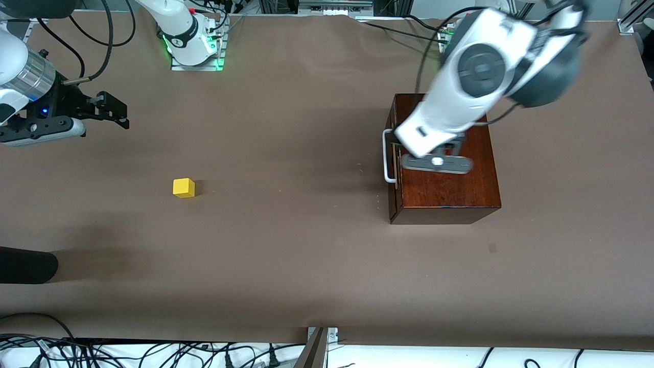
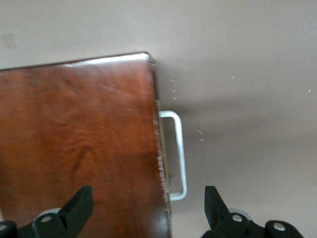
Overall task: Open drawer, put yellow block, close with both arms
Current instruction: 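Move the left gripper to the white drawer handle of the box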
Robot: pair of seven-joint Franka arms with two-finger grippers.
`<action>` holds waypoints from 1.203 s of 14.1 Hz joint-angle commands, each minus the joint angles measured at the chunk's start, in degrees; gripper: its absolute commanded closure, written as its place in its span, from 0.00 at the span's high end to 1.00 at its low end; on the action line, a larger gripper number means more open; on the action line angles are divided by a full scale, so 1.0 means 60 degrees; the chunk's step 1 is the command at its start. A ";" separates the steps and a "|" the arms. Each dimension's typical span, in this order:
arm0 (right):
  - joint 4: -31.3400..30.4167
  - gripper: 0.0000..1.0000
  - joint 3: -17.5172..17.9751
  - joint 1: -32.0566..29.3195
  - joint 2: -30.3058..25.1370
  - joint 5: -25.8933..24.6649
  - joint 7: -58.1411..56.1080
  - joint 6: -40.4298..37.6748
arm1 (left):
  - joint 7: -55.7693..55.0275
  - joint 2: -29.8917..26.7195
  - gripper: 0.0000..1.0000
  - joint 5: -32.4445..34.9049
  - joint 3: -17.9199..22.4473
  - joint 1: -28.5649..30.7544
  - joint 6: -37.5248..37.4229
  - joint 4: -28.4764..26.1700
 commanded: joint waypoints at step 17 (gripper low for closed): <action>0.0227 1.00 0.0032 -0.0049 0.0082 -0.0112 -0.0067 -0.0115 | -0.1357 0.1648 1.00 0.0463 0.0108 -0.2018 0.0246 -0.0319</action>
